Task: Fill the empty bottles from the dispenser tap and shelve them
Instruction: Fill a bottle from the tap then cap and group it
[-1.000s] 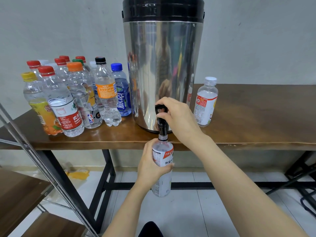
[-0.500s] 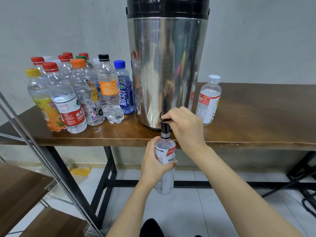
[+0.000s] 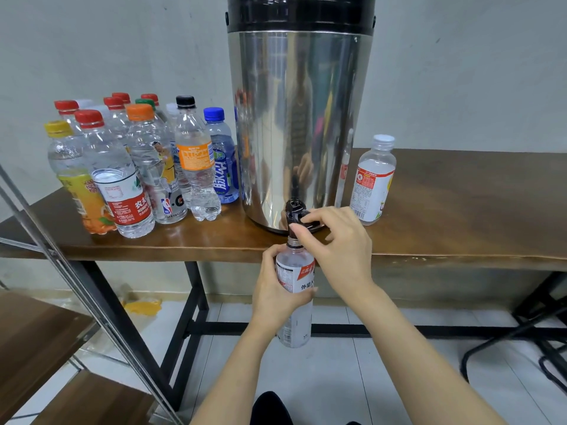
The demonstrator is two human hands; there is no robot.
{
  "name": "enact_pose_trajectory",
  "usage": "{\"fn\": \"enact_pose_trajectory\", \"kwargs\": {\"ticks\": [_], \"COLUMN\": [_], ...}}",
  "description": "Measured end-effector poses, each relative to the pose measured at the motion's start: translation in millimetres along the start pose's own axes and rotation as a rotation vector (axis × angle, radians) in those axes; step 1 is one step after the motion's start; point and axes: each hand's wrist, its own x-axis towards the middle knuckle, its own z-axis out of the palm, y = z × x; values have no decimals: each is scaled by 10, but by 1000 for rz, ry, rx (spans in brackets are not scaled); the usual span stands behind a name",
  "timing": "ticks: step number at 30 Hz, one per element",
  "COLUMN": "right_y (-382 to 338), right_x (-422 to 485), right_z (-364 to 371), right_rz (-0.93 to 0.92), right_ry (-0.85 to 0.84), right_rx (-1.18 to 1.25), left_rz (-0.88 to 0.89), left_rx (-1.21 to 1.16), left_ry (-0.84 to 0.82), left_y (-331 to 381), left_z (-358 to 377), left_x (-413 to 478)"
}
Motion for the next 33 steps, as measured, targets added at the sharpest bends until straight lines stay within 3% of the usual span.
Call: {"fn": "enact_pose_trajectory", "kwargs": {"ticks": [6,13,33], "right_y": [207,282,288], "right_x": [106,65,37], "right_z": [-76,92,130], "right_rz": [-3,-60,-62], "right_ry": [-122,-17,3], "right_rx": [116,298,312], "left_rz": [35,60,74], "left_rx": [7,33,125], "left_ry": [22,31,31], "left_y": [-30,-23,-66], "left_z": [15,29,66], "left_x": [5,-8,31]}}
